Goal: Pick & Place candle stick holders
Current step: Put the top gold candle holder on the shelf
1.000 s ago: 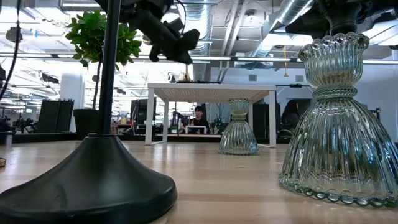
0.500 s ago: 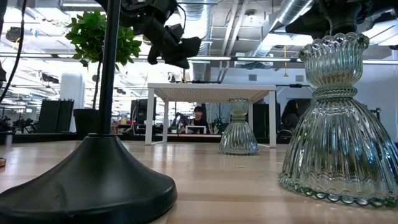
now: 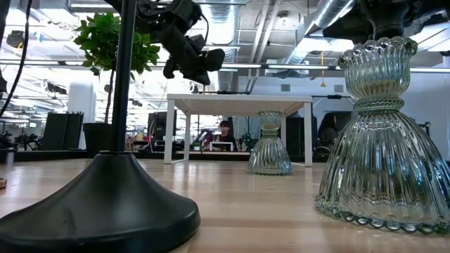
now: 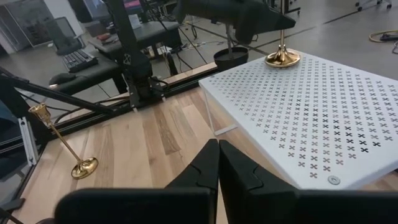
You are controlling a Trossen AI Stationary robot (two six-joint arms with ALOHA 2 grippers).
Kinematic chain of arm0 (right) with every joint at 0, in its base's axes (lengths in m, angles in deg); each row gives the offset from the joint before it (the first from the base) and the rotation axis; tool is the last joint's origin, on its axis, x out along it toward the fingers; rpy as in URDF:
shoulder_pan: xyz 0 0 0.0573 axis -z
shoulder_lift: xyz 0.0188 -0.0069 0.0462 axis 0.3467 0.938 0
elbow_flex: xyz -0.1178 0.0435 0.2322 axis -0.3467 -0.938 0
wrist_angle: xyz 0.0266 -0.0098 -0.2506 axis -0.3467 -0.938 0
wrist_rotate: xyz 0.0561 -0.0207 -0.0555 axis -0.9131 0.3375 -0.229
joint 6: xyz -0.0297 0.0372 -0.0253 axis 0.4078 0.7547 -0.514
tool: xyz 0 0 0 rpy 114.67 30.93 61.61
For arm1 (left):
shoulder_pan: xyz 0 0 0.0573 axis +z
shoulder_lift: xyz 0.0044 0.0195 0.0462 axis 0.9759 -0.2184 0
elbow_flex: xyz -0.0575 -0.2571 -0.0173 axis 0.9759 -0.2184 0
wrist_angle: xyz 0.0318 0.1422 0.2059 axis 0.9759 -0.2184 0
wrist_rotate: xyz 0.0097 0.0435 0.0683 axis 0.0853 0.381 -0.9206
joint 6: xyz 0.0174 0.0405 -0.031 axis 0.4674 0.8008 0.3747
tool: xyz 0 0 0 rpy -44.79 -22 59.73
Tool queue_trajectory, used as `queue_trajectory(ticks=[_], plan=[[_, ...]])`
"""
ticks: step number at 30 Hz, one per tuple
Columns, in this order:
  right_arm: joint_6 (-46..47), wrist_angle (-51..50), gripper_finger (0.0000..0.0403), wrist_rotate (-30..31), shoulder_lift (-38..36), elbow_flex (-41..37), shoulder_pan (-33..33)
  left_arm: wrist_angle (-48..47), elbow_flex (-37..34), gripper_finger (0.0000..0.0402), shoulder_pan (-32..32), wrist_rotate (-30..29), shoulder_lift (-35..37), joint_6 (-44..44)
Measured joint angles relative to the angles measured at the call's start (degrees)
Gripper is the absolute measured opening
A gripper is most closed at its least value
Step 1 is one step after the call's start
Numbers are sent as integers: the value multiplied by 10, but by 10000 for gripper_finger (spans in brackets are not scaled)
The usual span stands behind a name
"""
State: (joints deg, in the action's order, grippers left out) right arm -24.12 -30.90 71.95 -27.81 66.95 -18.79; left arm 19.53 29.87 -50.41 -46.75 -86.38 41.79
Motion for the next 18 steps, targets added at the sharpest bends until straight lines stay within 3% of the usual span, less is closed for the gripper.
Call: queue_trajectory(ticks=[10,18], plan=[[1,0,0,0,0,0,0,-2,0,21,1,0,0,-12],[0,0,0,0,0,0,0,-1,0,59,0,0,0,-12]])
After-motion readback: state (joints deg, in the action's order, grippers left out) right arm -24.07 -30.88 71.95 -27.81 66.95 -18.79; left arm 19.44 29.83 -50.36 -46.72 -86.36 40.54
